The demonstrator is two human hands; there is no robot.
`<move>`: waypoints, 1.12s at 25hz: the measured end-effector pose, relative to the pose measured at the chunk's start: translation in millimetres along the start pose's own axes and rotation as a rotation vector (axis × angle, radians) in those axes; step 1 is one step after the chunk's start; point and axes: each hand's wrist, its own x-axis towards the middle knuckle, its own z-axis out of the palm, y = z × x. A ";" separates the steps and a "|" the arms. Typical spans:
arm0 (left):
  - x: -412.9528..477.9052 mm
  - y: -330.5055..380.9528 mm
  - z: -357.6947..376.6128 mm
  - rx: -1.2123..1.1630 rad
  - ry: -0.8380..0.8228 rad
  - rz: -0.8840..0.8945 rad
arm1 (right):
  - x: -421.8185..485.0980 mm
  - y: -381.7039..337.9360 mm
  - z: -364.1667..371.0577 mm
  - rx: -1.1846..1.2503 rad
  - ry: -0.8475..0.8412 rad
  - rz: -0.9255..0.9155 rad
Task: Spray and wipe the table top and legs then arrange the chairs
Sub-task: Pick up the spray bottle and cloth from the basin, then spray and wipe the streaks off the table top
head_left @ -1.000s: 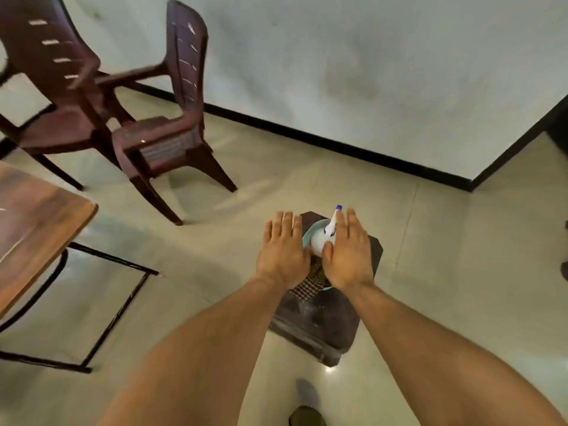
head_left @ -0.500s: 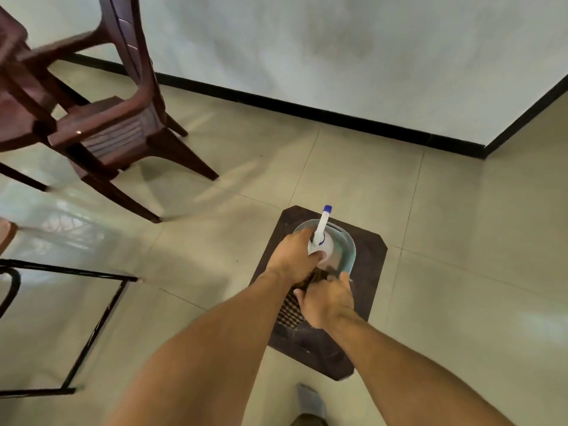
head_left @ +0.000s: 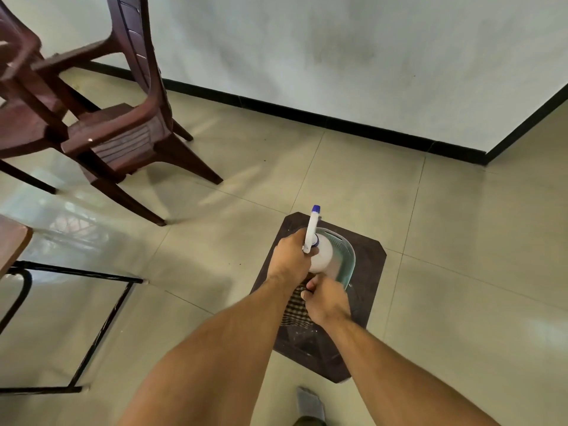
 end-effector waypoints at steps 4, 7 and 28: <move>-20.9 10.5 -26.2 -0.160 0.091 -0.020 | -19.7 -0.8 -8.6 0.489 -0.016 0.165; -39.7 19.0 -50.9 -0.257 0.189 -0.051 | -45.5 -7.5 -21.5 1.065 -0.082 0.426; -228.4 -249.7 -436.7 -1.033 0.992 -0.679 | -181.4 -420.8 173.4 0.513 -0.452 -0.348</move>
